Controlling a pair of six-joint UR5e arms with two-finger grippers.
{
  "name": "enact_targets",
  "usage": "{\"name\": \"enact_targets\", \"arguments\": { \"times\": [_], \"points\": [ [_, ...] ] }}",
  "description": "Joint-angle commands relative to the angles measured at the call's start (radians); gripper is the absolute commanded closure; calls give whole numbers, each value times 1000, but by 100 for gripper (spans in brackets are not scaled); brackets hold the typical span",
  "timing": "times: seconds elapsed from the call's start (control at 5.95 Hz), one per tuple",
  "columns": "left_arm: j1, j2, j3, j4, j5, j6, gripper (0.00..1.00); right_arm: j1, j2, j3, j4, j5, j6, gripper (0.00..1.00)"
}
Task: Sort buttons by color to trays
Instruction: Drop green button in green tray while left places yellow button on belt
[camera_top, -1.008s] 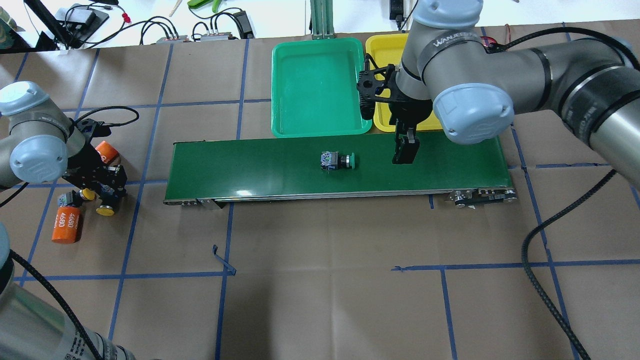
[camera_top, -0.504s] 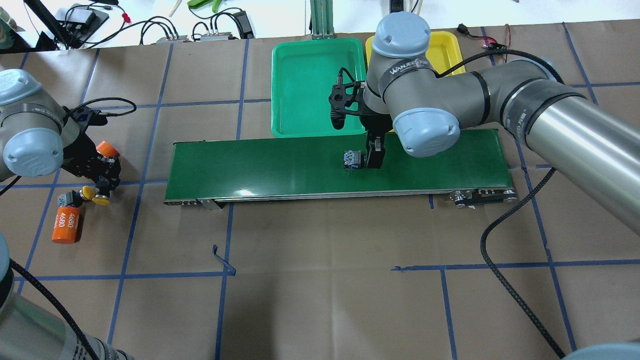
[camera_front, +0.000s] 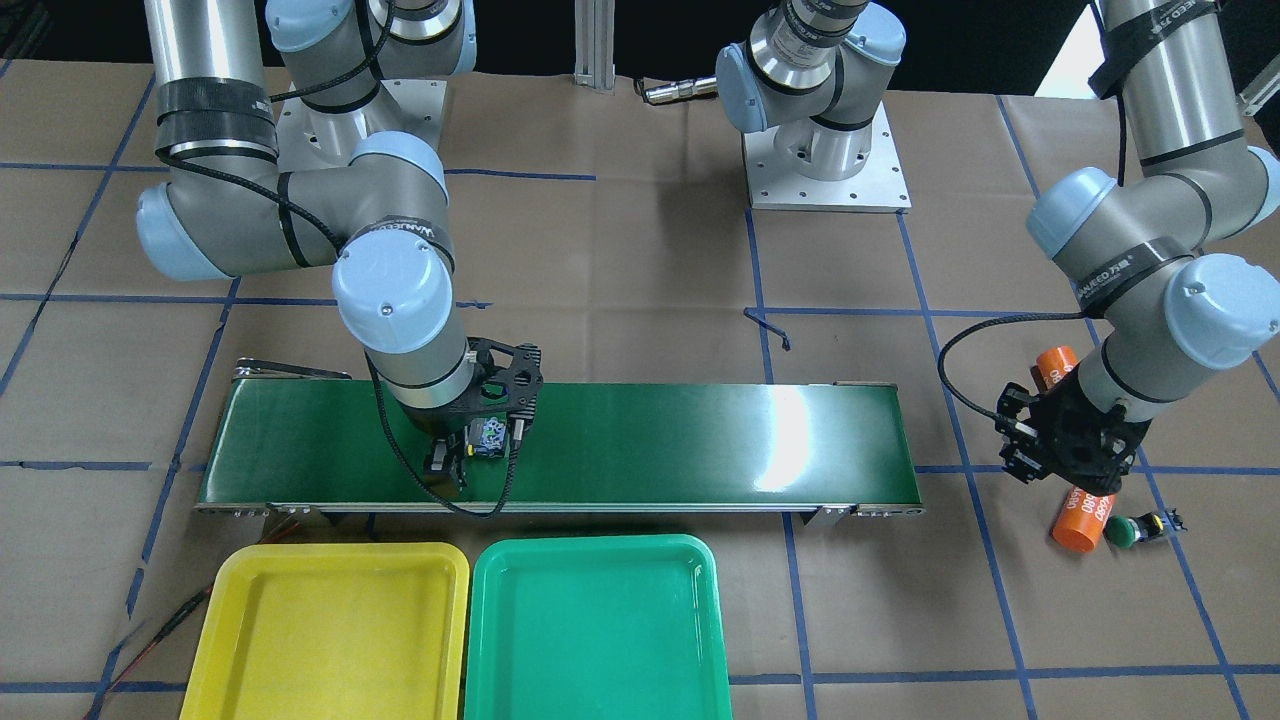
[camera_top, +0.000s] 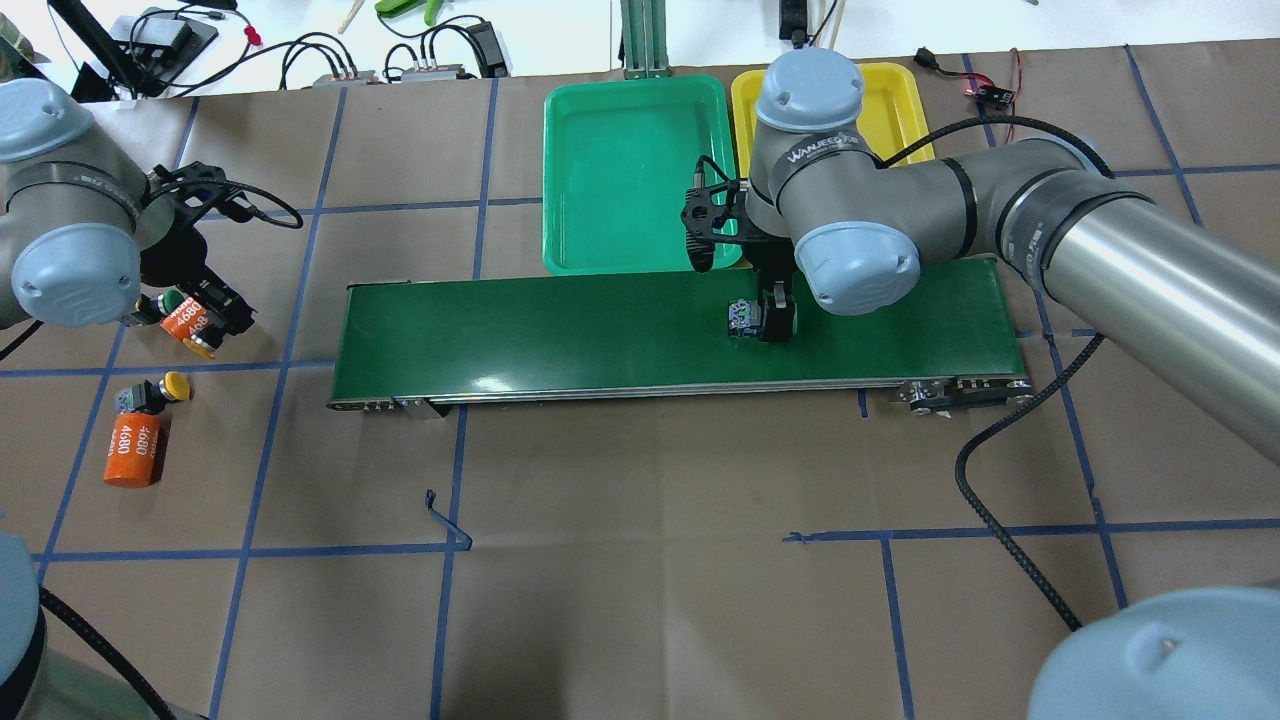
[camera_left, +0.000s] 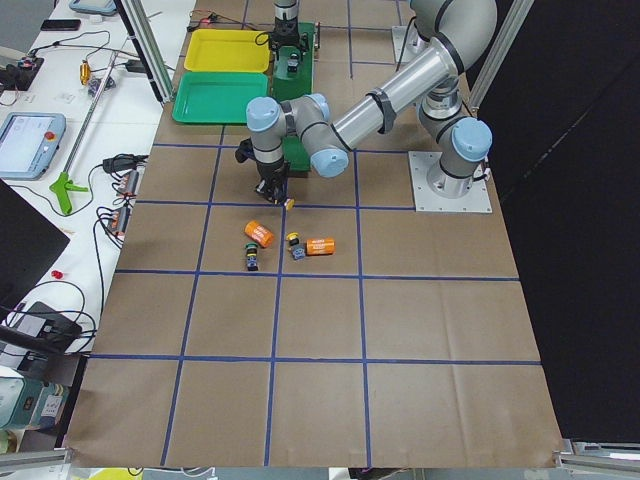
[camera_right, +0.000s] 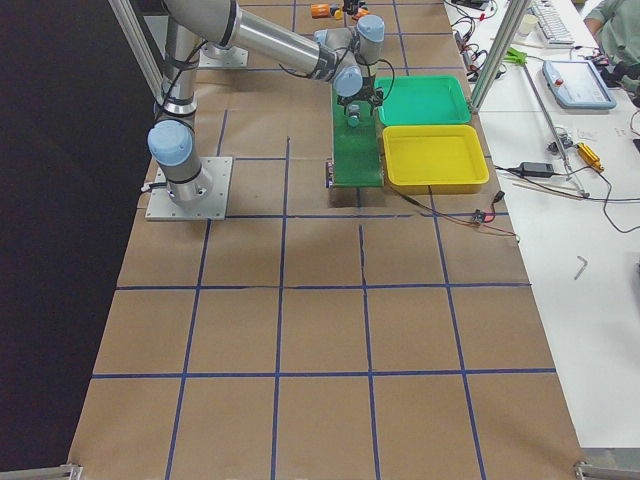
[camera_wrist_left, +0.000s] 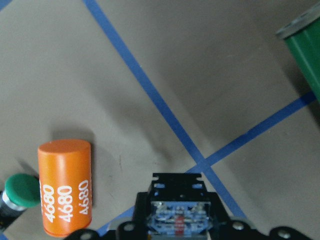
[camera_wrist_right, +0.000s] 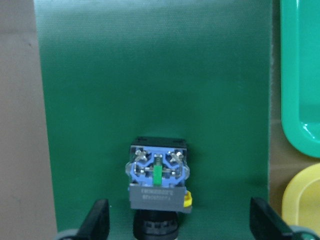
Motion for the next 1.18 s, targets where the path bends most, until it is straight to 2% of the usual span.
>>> {"name": "enact_targets", "arguments": {
  "times": [0.0,0.17,0.34,0.5,0.67,0.84,1.01],
  "points": [
    [-108,1,33,3,-20,280,100,-58,-12,47,10,-22,-21,34],
    [-169,-8,39,1,-23,415,99,-63,-14,50,13,-45,-23,52],
    [-238,-4,36,-14,-23,453,99,-65,-14,50,16,-51,-23,69],
    [-322,5,15,-16,-9,464,99,-68,-26,49,22,-92,-27,92],
    [-370,36,-4,-19,-2,468,99,-75,-53,40,41,-99,-41,94],
    [-383,38,-74,-1,-5,446,97,-106,-84,37,41,-114,-70,95],
    [-385,59,-94,12,-5,444,96,-115,-122,29,29,-114,-73,95]
  ]
}}
